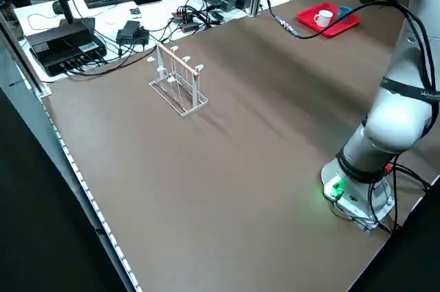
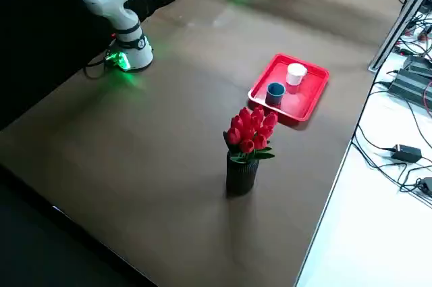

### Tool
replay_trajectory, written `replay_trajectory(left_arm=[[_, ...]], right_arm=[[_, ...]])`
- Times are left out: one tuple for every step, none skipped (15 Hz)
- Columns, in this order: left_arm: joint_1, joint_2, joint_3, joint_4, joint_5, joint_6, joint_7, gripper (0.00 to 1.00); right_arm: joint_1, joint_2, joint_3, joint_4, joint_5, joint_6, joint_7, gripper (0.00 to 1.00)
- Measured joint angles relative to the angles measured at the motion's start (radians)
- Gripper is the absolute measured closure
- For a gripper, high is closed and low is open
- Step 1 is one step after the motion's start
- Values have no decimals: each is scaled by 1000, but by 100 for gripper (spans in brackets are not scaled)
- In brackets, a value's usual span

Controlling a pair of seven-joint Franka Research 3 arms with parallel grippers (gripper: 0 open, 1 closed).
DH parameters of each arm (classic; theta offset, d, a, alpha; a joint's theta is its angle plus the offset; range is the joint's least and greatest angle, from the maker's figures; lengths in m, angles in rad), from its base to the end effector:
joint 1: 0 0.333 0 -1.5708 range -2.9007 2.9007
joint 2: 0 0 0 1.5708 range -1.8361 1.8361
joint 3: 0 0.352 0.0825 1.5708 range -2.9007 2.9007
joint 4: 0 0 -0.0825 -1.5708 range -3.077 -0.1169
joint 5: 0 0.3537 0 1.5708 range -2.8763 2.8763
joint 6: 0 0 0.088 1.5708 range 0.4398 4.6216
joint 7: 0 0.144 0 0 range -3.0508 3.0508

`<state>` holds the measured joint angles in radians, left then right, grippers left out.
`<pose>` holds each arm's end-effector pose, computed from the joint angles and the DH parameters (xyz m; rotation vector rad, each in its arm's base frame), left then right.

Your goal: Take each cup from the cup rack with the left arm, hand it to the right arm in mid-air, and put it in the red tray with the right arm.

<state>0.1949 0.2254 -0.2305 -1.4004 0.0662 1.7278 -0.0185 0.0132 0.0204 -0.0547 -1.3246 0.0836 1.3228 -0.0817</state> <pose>0.6179 0.0031 0.5894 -3.1247 0.0243 -0.1692 0.5007 -0.0069 0.6975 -3.0587 -0.0915 0.0263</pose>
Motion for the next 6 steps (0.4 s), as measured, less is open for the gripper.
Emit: replay_trajectory(left_arm=[[0,0,0,0,0,0,0,0],[0,0,0,0,0,0,0,0],[0,0,0,0,0,0,0,0],[0,0,0,0,0,0,0,0],[0,0,0,0,0,0,0,0],[0,0,0,0,0,0,0,0]], right_arm=[[1,-13,-5,-31,0,9,20,0],[3,-20,-6,-57,0,23,34,0],[6,-24,-7,-78,0,41,41,0],[8,-27,-7,-96,0,60,45,0],[9,-29,-7,-113,-1,84,48,0],[9,-30,-8,-129,-2,110,48,0]])
